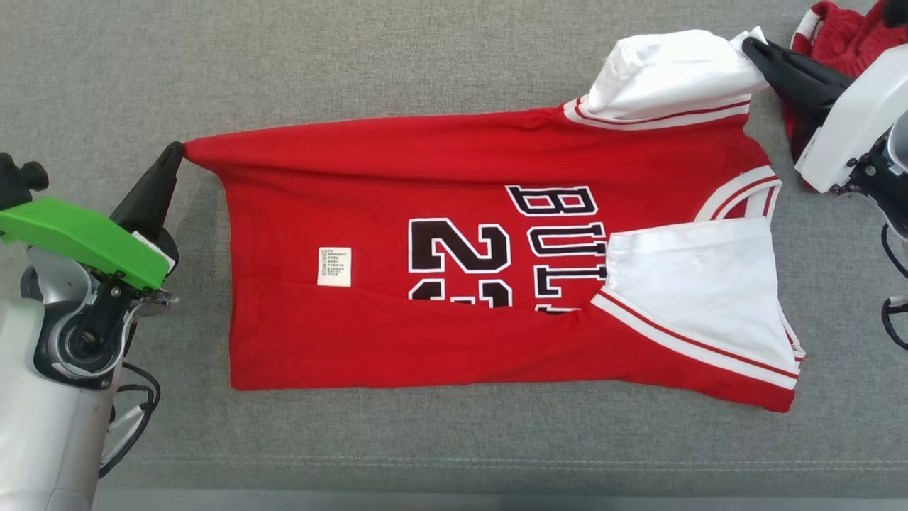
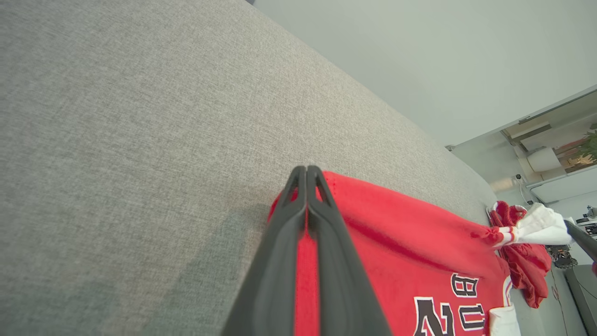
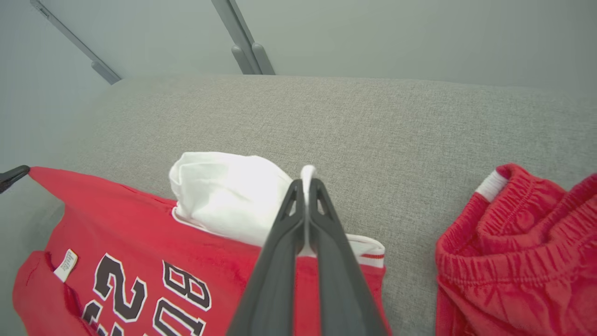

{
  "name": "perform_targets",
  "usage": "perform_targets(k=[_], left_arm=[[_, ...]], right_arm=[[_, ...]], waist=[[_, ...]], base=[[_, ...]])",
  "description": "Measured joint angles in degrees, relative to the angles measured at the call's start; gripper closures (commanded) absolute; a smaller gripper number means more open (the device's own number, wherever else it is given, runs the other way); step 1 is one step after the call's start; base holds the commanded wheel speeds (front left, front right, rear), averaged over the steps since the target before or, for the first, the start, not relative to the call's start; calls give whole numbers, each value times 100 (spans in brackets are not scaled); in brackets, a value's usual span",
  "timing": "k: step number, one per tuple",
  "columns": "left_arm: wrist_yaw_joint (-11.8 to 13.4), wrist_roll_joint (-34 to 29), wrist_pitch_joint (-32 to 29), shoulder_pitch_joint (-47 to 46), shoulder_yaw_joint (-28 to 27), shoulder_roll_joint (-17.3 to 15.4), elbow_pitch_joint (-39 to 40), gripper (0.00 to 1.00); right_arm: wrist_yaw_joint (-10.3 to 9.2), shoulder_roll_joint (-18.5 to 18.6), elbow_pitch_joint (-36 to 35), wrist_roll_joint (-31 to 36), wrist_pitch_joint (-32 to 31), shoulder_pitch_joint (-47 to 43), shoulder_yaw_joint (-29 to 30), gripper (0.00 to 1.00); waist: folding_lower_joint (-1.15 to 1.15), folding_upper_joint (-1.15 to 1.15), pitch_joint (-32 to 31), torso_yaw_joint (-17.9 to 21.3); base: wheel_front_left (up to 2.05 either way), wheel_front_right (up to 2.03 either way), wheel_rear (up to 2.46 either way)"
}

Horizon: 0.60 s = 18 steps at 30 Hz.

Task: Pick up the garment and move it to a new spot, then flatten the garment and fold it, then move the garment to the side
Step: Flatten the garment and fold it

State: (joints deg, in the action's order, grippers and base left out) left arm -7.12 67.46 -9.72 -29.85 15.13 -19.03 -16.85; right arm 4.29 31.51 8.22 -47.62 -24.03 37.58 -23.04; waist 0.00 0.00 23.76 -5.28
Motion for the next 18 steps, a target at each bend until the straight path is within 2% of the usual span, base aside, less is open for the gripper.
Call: perform_targets(k=[9,18], left_arm=[[0,27,29,208,-24,-38,36,100],[0,27,119,233,-22,-46,65,100]], right_arm=[[-146,90,-345,-144,30,-505,113,100],[-249,148,-684,-182,31,-614,180,100]], waist=[[0,0,-97,82],[0,0,-85,146]], base=[[0,0,0],[0,0,0]])
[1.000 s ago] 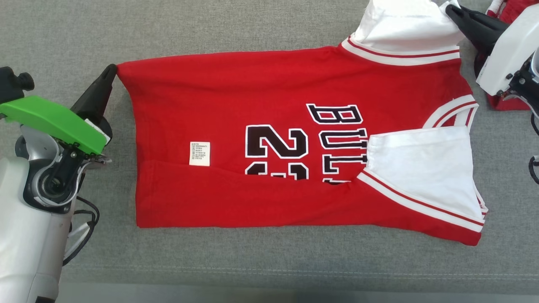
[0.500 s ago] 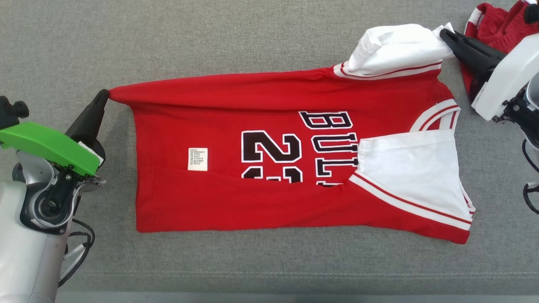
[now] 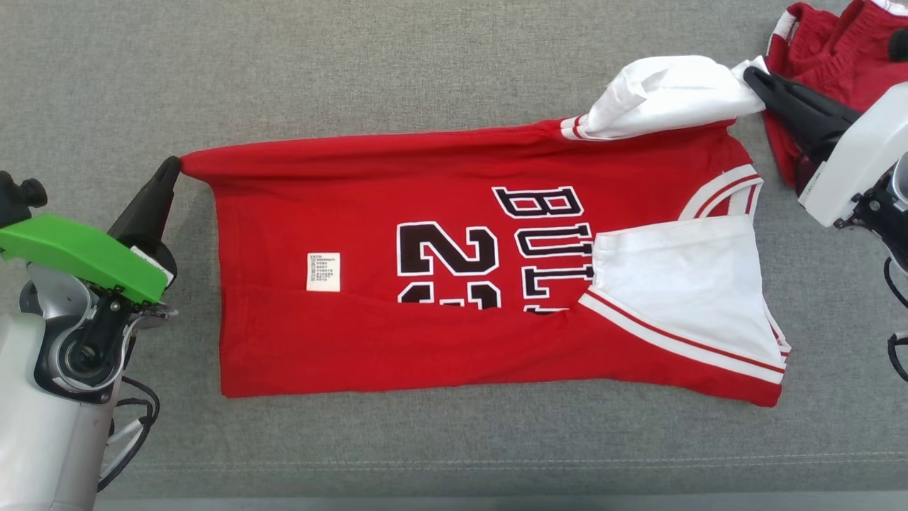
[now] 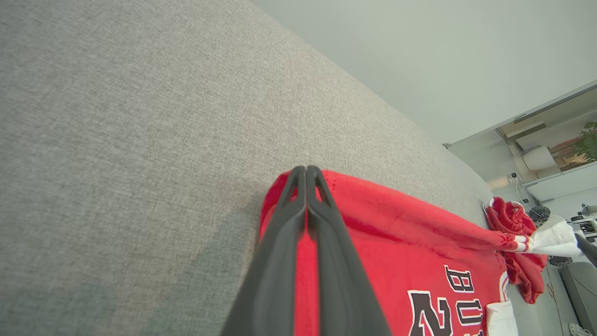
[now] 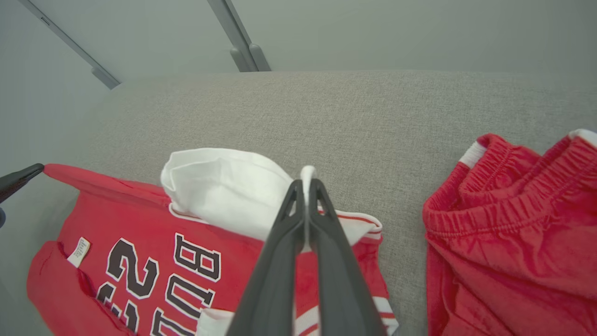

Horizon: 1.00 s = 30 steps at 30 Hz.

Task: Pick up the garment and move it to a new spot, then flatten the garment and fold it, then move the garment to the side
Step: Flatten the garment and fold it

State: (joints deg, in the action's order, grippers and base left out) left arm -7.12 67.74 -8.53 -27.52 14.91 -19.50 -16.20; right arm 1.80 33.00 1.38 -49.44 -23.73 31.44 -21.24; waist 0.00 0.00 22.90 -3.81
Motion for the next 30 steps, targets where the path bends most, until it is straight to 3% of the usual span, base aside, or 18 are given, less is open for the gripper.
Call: perform_targets(k=[30], left_arm=[[0,56,210,559,23,15,109,100]], right_arm=[[-241,-21,-572,-255,254,-1194,87,100]], waist=[[0,0,-197,61]], base=[[0,0,0]])
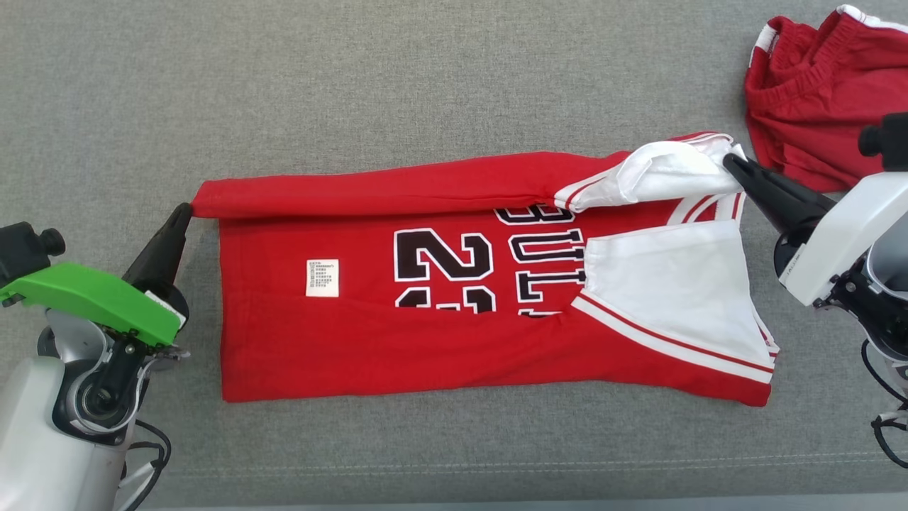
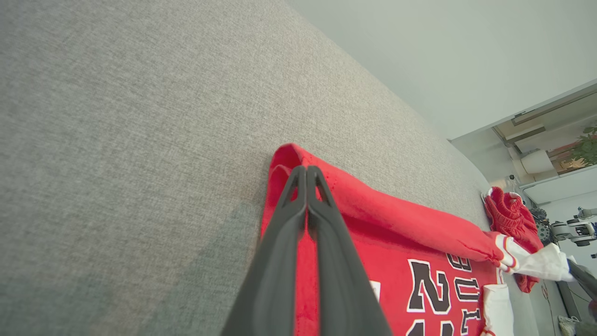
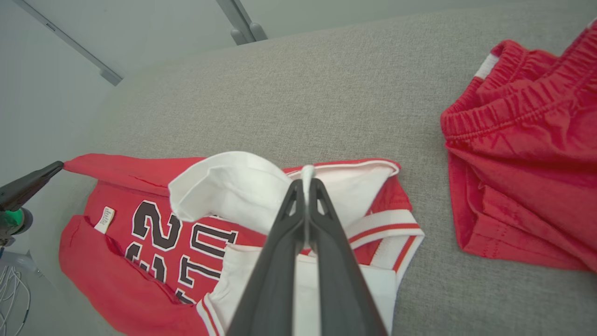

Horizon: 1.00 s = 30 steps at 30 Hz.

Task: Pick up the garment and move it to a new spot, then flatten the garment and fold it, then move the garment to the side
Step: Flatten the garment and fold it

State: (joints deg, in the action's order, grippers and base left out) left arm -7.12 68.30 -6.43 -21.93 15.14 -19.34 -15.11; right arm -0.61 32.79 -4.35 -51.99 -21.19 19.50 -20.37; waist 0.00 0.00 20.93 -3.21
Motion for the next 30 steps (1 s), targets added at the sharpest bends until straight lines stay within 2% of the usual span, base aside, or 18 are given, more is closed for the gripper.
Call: perform_targets(k=[20,25,30], left_arm=[[0,156,93,399,16,11,80,100],[0,160,110,489,15,11,92,100],[0,162,126,581,18,12,118,100]], right_arm=[[-60,38,-208,-55,133,-576,83,100],[-149,35,-285,-103,151,-781,79,100],[-159,36,-346,-104,158,-955,79,100]], waist=[[0,0,-295,-33],[0,0,-321,-15],[0,0,-331,12]], base=[[0,0,0],[0,0,0],[0,0,0]])
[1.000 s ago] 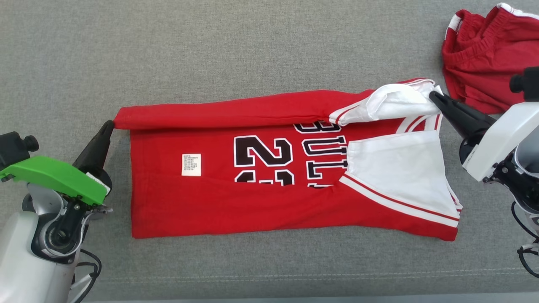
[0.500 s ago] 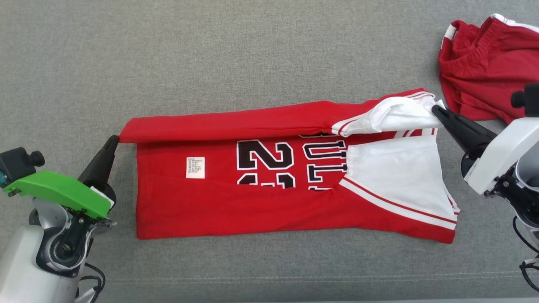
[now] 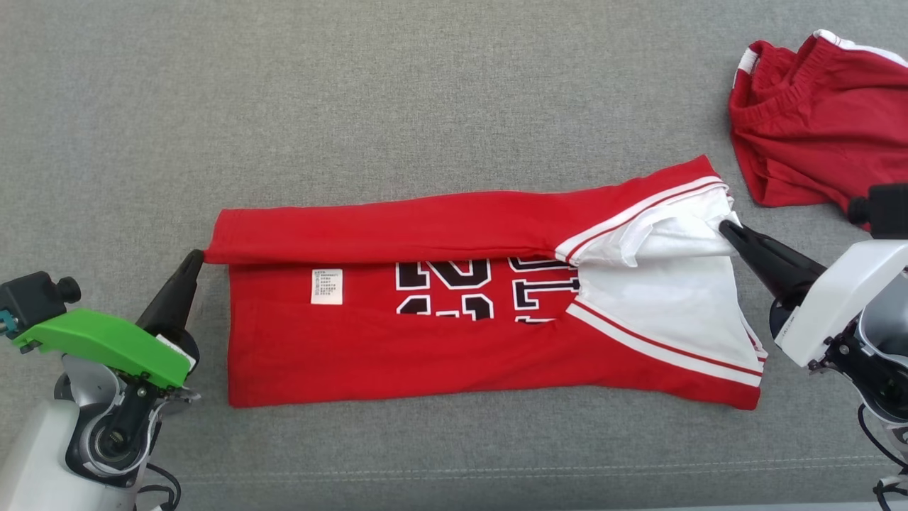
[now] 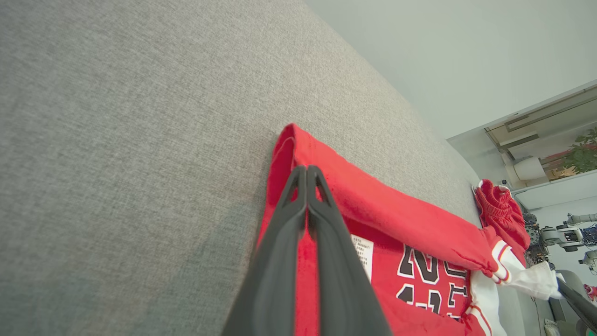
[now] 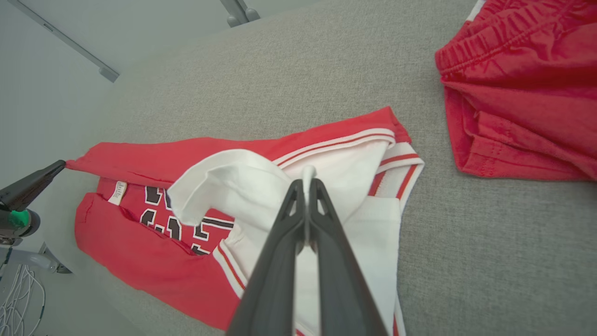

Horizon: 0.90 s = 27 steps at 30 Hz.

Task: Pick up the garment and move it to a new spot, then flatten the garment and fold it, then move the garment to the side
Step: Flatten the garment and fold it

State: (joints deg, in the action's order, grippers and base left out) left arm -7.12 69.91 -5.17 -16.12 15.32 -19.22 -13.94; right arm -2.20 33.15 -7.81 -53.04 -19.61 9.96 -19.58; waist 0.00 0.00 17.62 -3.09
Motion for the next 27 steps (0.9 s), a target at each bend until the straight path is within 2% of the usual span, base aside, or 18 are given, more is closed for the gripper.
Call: perform_targets(k=[11,20,27], left_arm=[[0,-24,9,152,196,33,190,100],[1,-51,18,304,230,46,286,93],[2,-51,69,344,189,45,319,83]], right_arm=[[-85,124,-104,2,97,-30,149,100],[-93,114,-169,1,118,-173,135,100],[-93,112,-207,1,127,-227,112,100]], waist=[[0,0,-3,-10],[0,0,20,-139],[0,0,14,-168]], base=[[0,0,0],[0,0,0],[0,0,0]])
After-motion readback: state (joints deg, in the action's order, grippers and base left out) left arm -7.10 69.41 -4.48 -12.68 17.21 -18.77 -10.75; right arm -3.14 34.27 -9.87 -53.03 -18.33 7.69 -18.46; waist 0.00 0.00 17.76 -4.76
